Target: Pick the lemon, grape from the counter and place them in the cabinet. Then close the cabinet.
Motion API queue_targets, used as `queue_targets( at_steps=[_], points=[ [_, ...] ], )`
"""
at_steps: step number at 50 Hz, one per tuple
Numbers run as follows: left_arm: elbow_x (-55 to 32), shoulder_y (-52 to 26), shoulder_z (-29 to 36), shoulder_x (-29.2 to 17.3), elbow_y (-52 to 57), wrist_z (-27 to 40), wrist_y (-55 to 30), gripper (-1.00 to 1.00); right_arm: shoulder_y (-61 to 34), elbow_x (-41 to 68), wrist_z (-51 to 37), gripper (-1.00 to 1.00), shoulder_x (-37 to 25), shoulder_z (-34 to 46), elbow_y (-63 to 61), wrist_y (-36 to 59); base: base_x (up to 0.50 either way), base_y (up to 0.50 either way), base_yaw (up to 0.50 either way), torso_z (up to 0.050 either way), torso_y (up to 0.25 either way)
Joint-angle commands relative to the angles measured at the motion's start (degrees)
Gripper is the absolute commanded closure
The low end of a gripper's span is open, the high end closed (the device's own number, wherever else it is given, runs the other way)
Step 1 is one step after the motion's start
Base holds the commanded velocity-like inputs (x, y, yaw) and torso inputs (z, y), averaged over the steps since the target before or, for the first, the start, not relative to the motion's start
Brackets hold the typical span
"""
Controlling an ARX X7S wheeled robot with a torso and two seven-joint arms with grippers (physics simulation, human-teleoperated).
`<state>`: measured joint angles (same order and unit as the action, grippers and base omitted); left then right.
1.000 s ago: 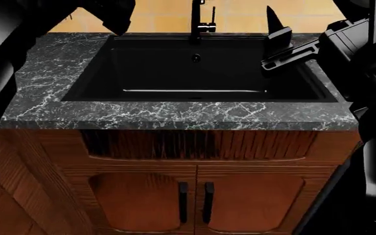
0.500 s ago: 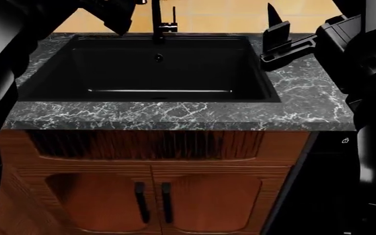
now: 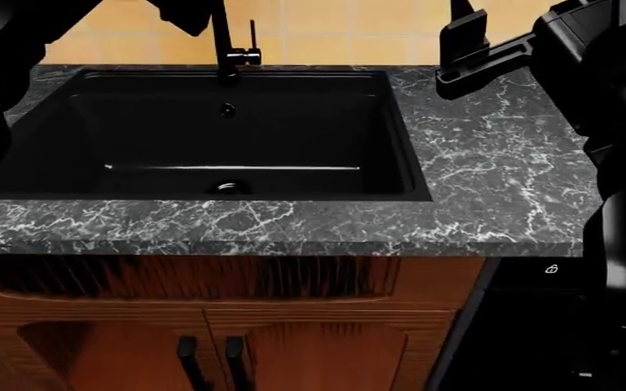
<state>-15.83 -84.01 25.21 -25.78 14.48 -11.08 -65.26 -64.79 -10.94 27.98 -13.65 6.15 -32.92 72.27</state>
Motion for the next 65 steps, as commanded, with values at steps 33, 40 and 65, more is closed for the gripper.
queue_targets(
  at_steps=[33,40,65],
  points=[
    [-0.6,-1.9,1.0,-0.9,0.3,-0.9,-0.4,-1.0,-2.2,0.6,-0.4,-1.0,-0.6,1.8,0.7,0.8,0.31,-0.17,0.0,0.0,0.0],
    [-0.6,-2.3,1.1,-1.4,0.3,-1.2,-0.5,-1.0,-2.7,0.8,-0.3,-1.0,-0.8,2.3,1.0,0.3,0.5,0.0,0.0,0.0,0.0],
    [-1.7,-4.0,3.6,-3.4,2.2,-3.7,-2.6,-1.0,-7.3,1.5,1.9,-1.0,-2.9,5.4,1.1,4.6,0.07,-0.03,0.0,0.0,0.0]
  ],
)
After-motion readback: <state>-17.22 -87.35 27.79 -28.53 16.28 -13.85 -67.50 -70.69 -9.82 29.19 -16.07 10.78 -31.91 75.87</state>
